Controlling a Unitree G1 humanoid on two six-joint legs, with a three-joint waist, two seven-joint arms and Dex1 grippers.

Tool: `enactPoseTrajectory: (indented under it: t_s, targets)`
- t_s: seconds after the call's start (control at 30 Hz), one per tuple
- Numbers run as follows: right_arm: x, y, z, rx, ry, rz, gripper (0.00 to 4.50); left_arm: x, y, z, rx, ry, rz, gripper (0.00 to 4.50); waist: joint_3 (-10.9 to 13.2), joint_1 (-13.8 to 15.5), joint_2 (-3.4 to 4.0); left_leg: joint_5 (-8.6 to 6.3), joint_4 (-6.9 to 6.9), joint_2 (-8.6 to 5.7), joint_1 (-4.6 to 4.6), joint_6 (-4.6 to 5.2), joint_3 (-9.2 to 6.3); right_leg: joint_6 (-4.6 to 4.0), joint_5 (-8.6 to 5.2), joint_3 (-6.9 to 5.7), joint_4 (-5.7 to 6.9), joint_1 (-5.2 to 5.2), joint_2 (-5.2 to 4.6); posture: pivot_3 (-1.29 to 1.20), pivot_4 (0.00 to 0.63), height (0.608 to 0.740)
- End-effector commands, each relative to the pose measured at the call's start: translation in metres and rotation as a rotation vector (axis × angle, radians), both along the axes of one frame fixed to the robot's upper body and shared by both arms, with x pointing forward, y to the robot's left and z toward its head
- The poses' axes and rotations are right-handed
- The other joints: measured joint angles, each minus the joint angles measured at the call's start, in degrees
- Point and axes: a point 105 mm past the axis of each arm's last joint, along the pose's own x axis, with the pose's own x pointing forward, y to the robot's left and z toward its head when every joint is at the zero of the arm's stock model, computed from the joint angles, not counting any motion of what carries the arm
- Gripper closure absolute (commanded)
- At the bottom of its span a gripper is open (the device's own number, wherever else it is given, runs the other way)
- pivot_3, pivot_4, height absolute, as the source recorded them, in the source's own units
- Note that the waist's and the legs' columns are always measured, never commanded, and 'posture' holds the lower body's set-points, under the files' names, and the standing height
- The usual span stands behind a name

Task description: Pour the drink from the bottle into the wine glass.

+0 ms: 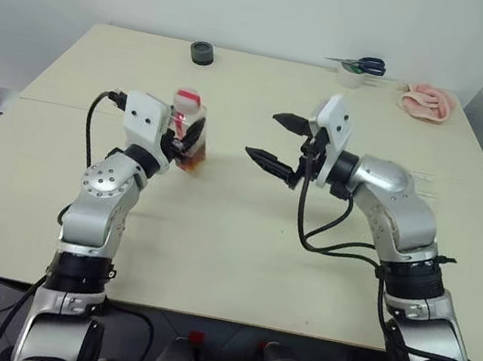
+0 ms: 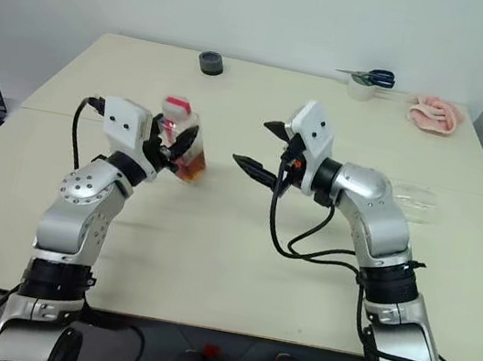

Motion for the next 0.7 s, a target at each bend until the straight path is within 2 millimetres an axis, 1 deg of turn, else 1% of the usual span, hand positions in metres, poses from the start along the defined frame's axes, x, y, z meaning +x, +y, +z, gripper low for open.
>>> enactPoseTrajectory:
  t_s: [0.03, 0.07, 0.13, 0.17, 0.2, 0.3, 0.37, 0.53, 0.7]
  targets:
    - [-0.013, 0.006, 0.028, 0.023, -0.028, 0.069, 0.00, -0.022, -0.015, 0.019, -0.017, -0.057, -0.152, 2.40, 0.0, 0.0, 0.00, 0.00, 0.00, 0.01, 0.00, 0.00, -0.01, 0.00, 0.00, -0.01, 0.00, 0.00, 0.01, 0.00, 0.150, 0.740]
    - [-0.017, 0.008, 0.030, 0.029, -0.012, 0.097, 0.00, -0.024, -0.017, 0.019, -0.025, -0.050, -0.170, 2.40, 0.0, 0.0, 0.00, 0.00, 0.00, 0.02, 0.00, 0.00, -0.01, 0.00, 0.00, -0.02, 0.00, 0.00, 0.03, 0.00, 0.150, 0.740]
    - [-0.035, 0.014, 0.035, 0.012, 0.037, 0.217, 0.00, -0.032, -0.027, 0.016, -0.018, -0.048, -0.236, 2.40, 0.0, 0.0, 0.00, 0.00, 0.00, 0.03, 0.00, 0.01, -0.02, -0.01, 0.00, -0.01, 0.00, 0.00, 0.04, 0.00, 0.150, 0.740]
    - [-0.040, 0.015, 0.036, 0.005, 0.050, 0.248, 0.00, -0.034, -0.030, 0.016, -0.016, -0.050, -0.254, 2.40, 0.0, 0.0, 0.00, 0.00, 0.00, 0.03, -0.01, 0.01, -0.01, -0.01, 0.00, -0.01, -0.01, 0.00, 0.04, 0.00, 0.150, 0.740]
    - [-0.041, 0.016, 0.037, 0.004, 0.058, 0.251, 0.00, -0.035, -0.033, 0.015, -0.019, -0.049, -0.268, 2.40, 0.0, 0.0, 0.00, 0.00, 0.00, 0.02, -0.01, 0.01, -0.01, -0.01, 0.00, 0.00, -0.01, 0.01, 0.03, 0.00, 0.150, 0.740]
    - [-0.037, 0.019, 0.030, -0.013, 0.092, 0.221, 0.00, -0.036, -0.040, 0.015, -0.010, -0.059, -0.284, 2.40, 0.0, 0.0, 0.00, 0.00, 0.02, 0.01, 0.00, 0.01, -0.01, 0.01, -0.01, 0.00, -0.02, 0.01, 0.02, 0.00, 0.150, 0.740]
    - [-0.034, 0.023, 0.028, -0.004, 0.108, 0.201, 0.00, -0.037, -0.045, 0.015, 0.002, -0.065, -0.302, 2.40, 0.0, 0.0, 0.00, 0.00, 0.02, 0.01, 0.00, 0.02, 0.00, 0.24, -0.15, 0.01, -0.02, 0.02, 0.03, 0.00, 0.150, 0.740]
    - [-0.026, 0.032, 0.024, 0.025, 0.119, 0.138, 0.00, -0.042, -0.055, 0.014, 0.001, -0.062, -0.342, 2.40, 0.0, -0.1, 0.00, 0.00, 0.00, 0.04, 0.00, 0.02, 0.02, 0.19, -0.12, 0.04, -0.01, -0.01, 0.05, 0.00, 0.150, 0.740]
    - [-0.021, 0.037, 0.021, 0.042, 0.124, 0.104, 0.00, -0.044, -0.061, 0.014, -0.001, -0.068, -0.357, 2.40, 0.0, 0.0, 0.00, 0.00, 0.01, 0.02, -0.02, 0.02, 0.02, 0.18, -0.12, 0.05, -0.02, -0.01, 0.03, 0.00, 0.150, 0.740]
